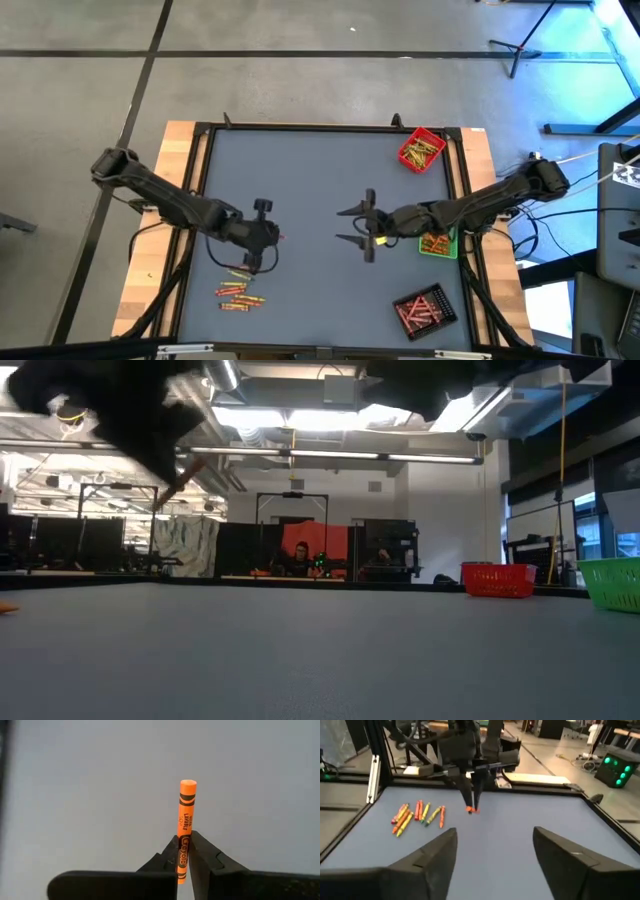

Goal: Sort crayons
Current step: Put the orange crayon into the green bin

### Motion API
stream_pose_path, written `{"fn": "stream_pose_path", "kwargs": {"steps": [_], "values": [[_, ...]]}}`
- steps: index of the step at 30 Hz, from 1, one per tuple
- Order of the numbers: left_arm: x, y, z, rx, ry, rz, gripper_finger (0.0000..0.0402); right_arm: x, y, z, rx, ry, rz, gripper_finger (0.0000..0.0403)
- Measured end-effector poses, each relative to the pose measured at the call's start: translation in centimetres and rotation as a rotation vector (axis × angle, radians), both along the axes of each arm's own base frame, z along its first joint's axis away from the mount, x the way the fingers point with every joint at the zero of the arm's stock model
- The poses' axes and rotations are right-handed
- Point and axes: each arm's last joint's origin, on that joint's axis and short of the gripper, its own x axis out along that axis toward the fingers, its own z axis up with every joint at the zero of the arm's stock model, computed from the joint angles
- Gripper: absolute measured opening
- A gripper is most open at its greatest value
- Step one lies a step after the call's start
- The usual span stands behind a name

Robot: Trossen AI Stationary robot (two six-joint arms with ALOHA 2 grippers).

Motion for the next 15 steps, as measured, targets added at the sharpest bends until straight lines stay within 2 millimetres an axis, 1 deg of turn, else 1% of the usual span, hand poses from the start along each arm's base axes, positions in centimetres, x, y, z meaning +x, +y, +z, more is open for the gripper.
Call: {"fn": "stream_pose_path", "kwargs": {"steps": [3, 6, 11, 15], "values": [[0.4, -0.1, 0.8, -0.009, -0.176, -0.042, 0.0009, 0.4, 0.1, -0.2, -0.043, -0.023, 0.010, 0.0284], [1.0, -0.2, 0.9, -0.005, -0.314, -0.099, 0.0009, 0.9, 0.3, -0.3, -0.076, -0.058, 0.017, 0.0293], [2.2, -0.2, 1.1, 0.012, -0.554, -0.163, 0.0010, 1.6, 0.5, -0.7, -0.124, -0.106, 0.026, 0.0285], [3.2, 0.4, 1.4, 0.016, -0.674, -0.185, 0.0010, 2.3, 0.8, -1.2, -0.160, -0.161, 0.074, 0.0271]]}}
